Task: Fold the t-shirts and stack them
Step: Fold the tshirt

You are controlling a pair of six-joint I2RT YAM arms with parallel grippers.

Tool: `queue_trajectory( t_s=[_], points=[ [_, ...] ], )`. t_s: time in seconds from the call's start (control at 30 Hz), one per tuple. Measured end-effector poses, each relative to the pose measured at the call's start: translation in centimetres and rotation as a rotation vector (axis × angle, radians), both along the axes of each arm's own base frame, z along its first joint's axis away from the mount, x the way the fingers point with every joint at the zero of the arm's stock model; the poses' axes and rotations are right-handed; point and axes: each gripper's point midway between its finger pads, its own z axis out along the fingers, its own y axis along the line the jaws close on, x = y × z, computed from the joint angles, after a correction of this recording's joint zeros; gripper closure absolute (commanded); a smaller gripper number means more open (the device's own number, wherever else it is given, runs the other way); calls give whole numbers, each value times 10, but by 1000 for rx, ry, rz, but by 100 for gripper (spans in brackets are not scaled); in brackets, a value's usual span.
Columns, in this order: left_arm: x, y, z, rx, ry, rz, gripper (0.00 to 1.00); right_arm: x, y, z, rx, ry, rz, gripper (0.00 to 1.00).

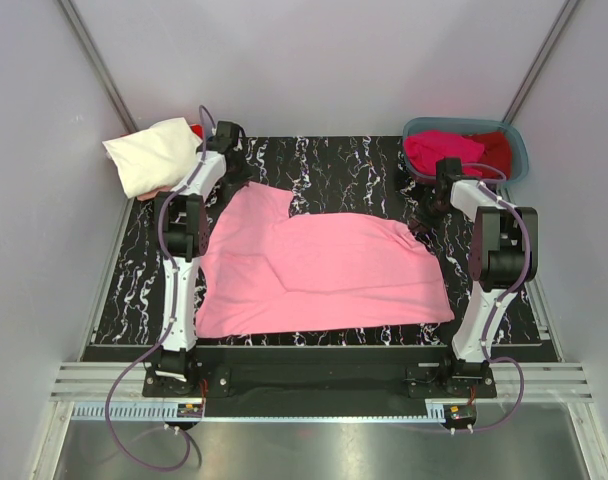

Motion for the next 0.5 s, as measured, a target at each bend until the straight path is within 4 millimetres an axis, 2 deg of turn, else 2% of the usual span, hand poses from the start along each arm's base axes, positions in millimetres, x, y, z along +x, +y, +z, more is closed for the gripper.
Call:
queue_trajectory(
  t_s=[0.1,0.23,0.4,0.5],
  points=[
    [-1,0,6,-1,3,-9,100,5,-1,6,-1,-6,2,100],
    [-4,0,22,2,-13,-19,100,24,-4,29,-5,-56,0,100],
    [-27,2,71,-7,-49,-28,100,49,-8,65,-18,-140,9,100],
    [-44,2,105,-22,-91,-38,100,47,-10,66,-30,-135,15,100]
  ],
)
